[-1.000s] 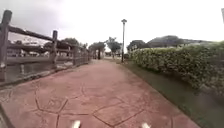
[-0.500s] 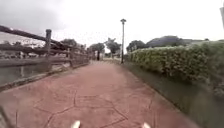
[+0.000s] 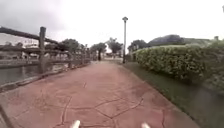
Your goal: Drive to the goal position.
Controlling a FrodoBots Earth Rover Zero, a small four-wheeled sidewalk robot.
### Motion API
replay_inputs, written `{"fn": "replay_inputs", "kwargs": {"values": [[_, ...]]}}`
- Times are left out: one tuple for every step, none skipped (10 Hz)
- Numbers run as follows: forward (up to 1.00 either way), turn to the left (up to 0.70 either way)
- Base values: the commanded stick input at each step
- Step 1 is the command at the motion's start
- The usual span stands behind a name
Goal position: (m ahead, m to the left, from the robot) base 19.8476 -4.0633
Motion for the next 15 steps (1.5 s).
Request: {"fn": "replay_inputs", "kwargs": {"values": [[0.70, 0.02], [0.70, 0.02], [0.70, 0.02], [0.70, 0.02], [0.70, 0.02], [0.70, 0.02], [0.70, 0.01], [0.70, 0.00], [0.70, 0.00], [0.70, 0.00], [0.70, 0.00], [0.70, 0.00], [0.70, 0.00], [0.70, 0.00], [0.70, 0.00]]}}
